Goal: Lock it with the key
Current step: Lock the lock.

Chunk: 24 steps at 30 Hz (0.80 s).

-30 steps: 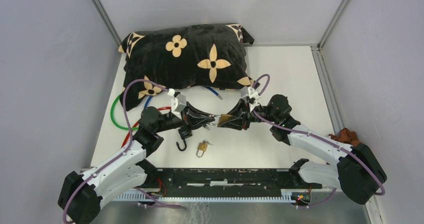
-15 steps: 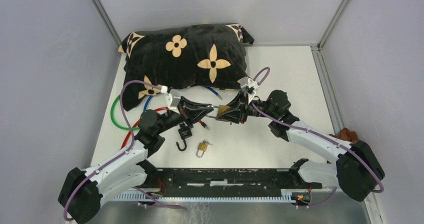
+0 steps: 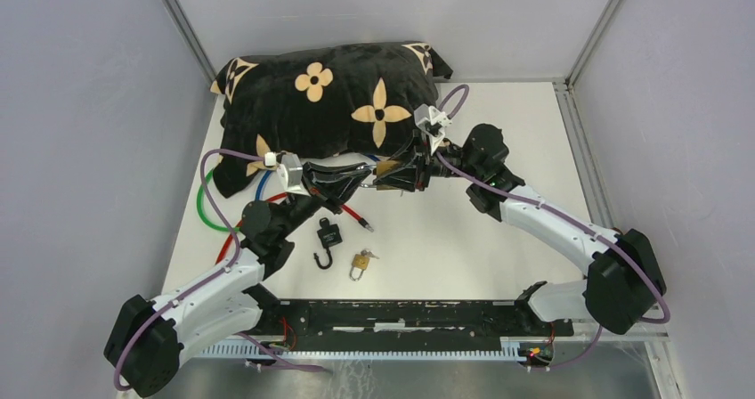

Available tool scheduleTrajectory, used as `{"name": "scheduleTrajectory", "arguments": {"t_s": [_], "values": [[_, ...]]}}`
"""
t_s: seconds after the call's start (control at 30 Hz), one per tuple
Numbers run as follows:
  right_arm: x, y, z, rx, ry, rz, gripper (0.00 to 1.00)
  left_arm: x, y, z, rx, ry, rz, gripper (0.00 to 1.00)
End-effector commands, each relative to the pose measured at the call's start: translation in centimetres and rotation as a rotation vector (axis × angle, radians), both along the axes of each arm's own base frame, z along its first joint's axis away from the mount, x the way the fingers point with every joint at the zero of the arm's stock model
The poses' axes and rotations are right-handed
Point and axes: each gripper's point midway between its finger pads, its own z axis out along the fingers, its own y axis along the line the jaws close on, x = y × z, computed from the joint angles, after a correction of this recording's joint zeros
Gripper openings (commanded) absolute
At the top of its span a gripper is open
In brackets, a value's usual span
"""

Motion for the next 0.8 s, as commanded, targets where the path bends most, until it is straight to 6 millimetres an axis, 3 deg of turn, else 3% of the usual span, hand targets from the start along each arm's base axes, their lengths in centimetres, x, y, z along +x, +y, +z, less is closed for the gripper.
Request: {"name": "scheduleTrajectory", "arguments": {"t_s": [0.0, 0.13, 0.3, 0.43, 0.47, 0.57, 0.6, 0.7, 0.77], "values": [[0.9, 4.2, 2.2, 0.044, -0.214, -0.019, 0.00, -9.7, -5.8, -4.4, 0.182, 0.132, -0.543, 0.02], [1.4, 4.4, 0.1, -0.015, -0.206, -0.013, 0.00, -10.4, -5.7, -2.4, 0.159, 0.078, -0.579, 0.02], [1.2, 4.5, 2.1, 0.022, -0.245, -0.005, 0.00, -10.2, -6.0, -3.7, 0.182, 0.129, -0.577, 0.02], [0.8, 3.2, 0.3, -0.074, -0.279, 0.008, 0.00, -9.1, -5.1, -3.7, 0.200, 0.078, -0.507, 0.02], [0.7, 2.8, -0.5, -0.102, -0.298, 0.017, 0.07, -8.5, -4.7, -3.8, 0.209, 0.062, -0.474, 0.02], [0.2, 0.7, -3.7, -0.181, -0.283, 0.019, 0.46, -5.2, -2.7, -3.4, 0.215, 0.047, -0.324, 0.02], [0.1, -0.2, -4.5, -0.199, -0.277, 0.011, 0.55, -4.0, -1.8, -3.0, 0.208, 0.040, -0.272, 0.02], [-0.2, -2.9, -7.0, -0.245, -0.253, -0.012, 0.74, -1.9, 0.3, -2.5, 0.222, 0.015, -0.173, 0.02], [-0.2, -4.3, -8.3, -0.279, -0.247, -0.031, 0.77, -2.0, 0.9, -2.9, 0.254, 0.010, -0.169, 0.02]]}}
